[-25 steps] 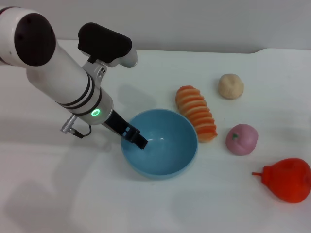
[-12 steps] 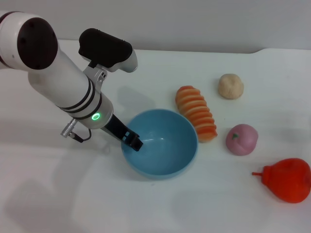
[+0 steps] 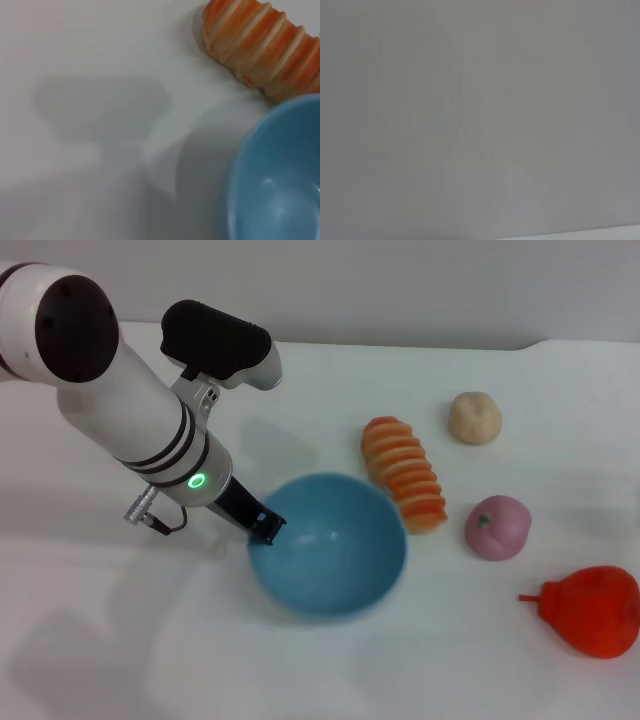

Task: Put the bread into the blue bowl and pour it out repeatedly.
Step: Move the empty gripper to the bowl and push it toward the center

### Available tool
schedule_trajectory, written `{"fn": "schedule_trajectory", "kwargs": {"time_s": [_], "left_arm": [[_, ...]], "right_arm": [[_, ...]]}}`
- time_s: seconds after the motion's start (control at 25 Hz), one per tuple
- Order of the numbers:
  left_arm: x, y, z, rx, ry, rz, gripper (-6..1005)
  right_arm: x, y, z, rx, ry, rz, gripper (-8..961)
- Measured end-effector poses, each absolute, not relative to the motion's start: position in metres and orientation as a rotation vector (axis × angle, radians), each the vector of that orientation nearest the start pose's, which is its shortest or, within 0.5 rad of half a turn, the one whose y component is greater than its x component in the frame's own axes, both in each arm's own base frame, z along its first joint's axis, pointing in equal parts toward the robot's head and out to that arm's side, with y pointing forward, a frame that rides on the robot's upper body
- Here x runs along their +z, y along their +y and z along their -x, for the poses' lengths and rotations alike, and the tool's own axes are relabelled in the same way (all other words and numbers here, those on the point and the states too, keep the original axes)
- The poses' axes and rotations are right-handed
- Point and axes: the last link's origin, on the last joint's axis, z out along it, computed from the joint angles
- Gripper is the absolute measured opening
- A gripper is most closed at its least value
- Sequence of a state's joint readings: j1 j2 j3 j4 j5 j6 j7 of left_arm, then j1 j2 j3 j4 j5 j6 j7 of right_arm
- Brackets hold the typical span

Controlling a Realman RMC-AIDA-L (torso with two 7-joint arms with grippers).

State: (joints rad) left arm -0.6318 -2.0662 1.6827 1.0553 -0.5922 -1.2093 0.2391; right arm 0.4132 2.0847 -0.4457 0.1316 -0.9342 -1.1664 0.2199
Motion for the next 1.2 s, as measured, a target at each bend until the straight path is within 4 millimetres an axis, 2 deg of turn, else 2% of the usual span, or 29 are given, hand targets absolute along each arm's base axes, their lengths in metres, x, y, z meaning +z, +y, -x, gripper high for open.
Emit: {"fn": "schedule_trajectory", "kwargs": {"time_s": [0.16,0.4,0.52,0.68,0.84,1.04,1.2], "left_arm": [[-0.071,0.356,0.209,0.491,-1.228,2.386,105],[-0.069,0.357,0.210,0.480,-1.251,2.369,0],[-0.069,0.357,0.209,0.482,-1.253,2.368,-1],[-0.069,0.359,0.206,0.489,-1.242,2.376,-1],[-0.069,0.359,0.204,0.491,-1.235,2.378,-2],[-0.069,0.360,0.204,0.491,-1.224,2.384,-1],[-0.070,0.360,0.201,0.494,-1.211,2.393,0]], "right_arm": [[-0.028,0.289,-0.373,0.621,0.814,1.526,395],[-0.026,0.293,-0.372,0.825,1.028,1.427,392],[-0.023,0.300,-0.369,0.960,1.154,1.400,391],[-0.017,0.314,-0.356,1.123,1.296,1.481,389],[-0.003,0.332,-0.342,1.247,1.482,1.571,388],[0.003,0.353,-0.316,1.182,1.580,1.785,386],[-0.002,0.374,-0.294,0.934,1.625,2.003,384]]}}
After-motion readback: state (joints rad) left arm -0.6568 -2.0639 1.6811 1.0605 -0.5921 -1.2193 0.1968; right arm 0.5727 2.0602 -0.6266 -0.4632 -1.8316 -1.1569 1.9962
